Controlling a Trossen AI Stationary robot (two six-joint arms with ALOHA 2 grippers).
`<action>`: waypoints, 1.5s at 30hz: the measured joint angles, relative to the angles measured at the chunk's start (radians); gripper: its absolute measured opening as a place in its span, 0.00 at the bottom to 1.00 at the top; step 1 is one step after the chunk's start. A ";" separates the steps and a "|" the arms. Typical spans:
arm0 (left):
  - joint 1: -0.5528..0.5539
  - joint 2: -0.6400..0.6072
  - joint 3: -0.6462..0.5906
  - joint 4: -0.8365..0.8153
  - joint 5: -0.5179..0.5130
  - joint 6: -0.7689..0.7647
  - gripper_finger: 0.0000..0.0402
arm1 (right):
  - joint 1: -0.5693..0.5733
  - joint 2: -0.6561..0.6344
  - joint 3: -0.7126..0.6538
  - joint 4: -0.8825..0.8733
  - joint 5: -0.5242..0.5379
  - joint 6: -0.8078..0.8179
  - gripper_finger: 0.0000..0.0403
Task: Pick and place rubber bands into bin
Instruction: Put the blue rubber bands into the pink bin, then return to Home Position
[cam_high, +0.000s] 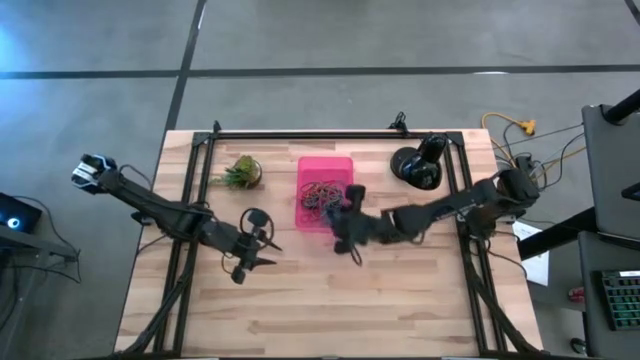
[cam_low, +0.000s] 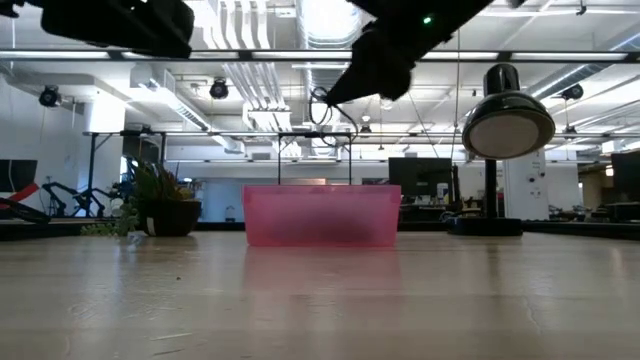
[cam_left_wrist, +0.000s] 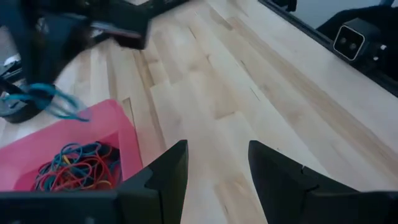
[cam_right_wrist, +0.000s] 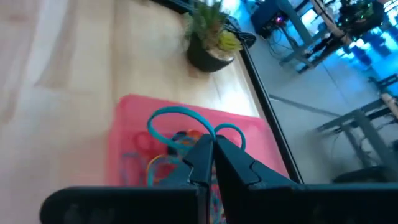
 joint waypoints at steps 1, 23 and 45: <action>0.000 -0.015 -0.016 0.009 0.000 0.000 0.38 | -0.025 0.000 0.000 0.016 -0.022 -0.004 0.02; 0.001 -0.063 -0.045 0.046 -0.003 0.010 0.38 | -0.416 0.000 -0.003 0.052 -0.554 0.141 0.17; 0.011 -0.048 -0.059 0.473 -0.048 0.298 0.38 | -0.324 -0.240 -0.032 -0.036 -0.565 0.002 0.32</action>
